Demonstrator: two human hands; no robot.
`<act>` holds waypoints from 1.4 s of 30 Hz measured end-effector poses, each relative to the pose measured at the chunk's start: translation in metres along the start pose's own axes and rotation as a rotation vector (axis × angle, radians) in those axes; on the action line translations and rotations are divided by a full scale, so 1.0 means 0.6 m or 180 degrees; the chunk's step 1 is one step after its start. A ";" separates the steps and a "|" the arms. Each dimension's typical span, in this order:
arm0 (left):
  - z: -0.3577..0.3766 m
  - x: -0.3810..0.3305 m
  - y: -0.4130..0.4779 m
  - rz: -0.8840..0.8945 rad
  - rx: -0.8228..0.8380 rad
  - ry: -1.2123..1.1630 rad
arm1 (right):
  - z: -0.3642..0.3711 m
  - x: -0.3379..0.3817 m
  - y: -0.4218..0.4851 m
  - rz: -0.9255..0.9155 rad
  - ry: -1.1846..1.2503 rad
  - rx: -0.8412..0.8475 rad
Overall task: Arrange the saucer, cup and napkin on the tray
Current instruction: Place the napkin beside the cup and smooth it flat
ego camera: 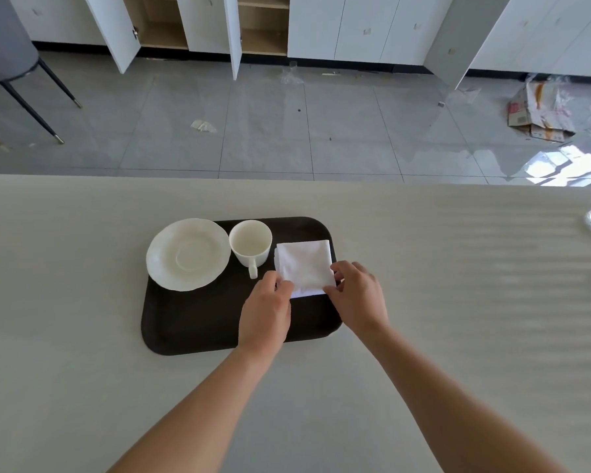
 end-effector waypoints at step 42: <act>0.034 -0.028 0.031 0.0591 0.0192 0.1171 | 0.030 0.003 0.086 -0.0545 -0.0791 0.0533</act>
Point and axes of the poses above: each hand's wrist, its own y-axis towards the middle knuckle, its own z-axis out of the palm, x = y × z, the point moved 5 cm from there along y, towards the middle knuckle, and after that the axes turned 12 degrees about y, right-handed, at the moved point
